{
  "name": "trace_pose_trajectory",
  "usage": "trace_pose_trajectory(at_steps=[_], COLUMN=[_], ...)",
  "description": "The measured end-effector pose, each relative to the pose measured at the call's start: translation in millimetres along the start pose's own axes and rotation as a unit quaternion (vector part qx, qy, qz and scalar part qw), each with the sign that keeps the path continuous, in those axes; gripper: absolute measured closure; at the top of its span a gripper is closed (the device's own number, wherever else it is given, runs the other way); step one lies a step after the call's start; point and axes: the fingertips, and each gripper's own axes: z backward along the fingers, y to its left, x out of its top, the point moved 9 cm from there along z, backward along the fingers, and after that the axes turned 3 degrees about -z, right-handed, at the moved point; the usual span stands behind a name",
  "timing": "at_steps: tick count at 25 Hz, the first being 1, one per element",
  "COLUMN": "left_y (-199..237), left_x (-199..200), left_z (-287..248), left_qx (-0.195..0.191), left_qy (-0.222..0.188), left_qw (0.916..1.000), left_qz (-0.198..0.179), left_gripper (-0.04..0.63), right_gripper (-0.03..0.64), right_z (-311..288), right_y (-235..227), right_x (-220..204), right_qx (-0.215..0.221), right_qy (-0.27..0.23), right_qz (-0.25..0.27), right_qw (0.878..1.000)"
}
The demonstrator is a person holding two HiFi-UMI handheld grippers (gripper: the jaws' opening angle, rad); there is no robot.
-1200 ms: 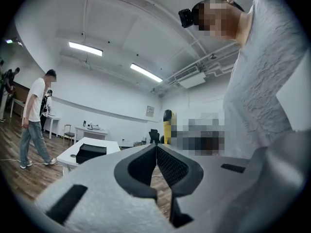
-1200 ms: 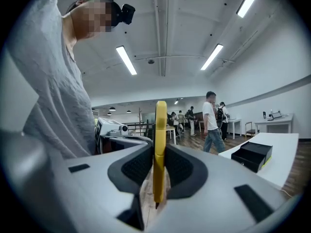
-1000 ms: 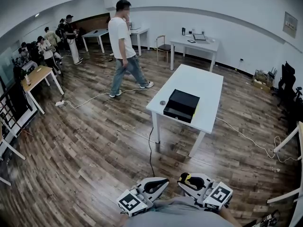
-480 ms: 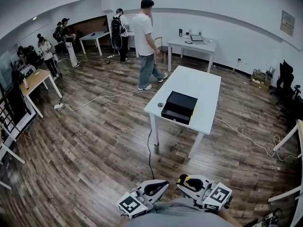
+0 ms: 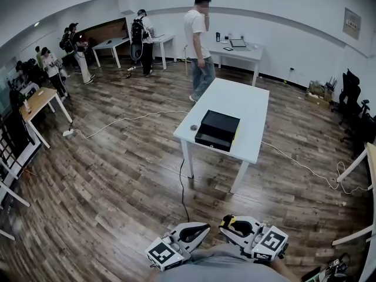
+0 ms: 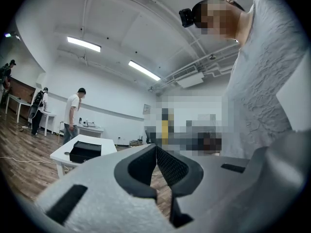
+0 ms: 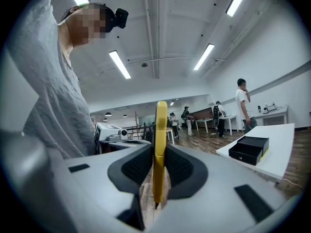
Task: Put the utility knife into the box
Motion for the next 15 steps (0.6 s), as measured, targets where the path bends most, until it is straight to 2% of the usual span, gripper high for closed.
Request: trace_pose_trajectory(at_steps=[2, 5, 9, 15], left_y=[0, -1, 3, 9], left_x=[1, 12, 2, -3], left_z=[-1, -2, 3, 10], left_qx=[-0.003, 0.008, 0.002, 0.009], left_qy=[0.003, 0.007, 0.008, 0.012], left_qw=[1.0000, 0.9994, 0.9999, 0.9998], left_qz=[0.002, 0.032, 0.015, 0.016], left_gripper=[0.577, 0.577, 0.577, 0.577], right_gripper=[0.528, 0.528, 0.528, 0.528], right_z=[-1, -3, -6, -17], right_y=[0, 1, 1, -1], right_x=[0, -1, -3, 0], right_qx=[-0.001, -0.001, -0.001, 0.007], right_qy=[0.002, 0.003, 0.006, 0.017], right_qz=[-0.001, -0.002, -0.005, -0.003], right_qw=[1.000, 1.000, 1.000, 1.000])
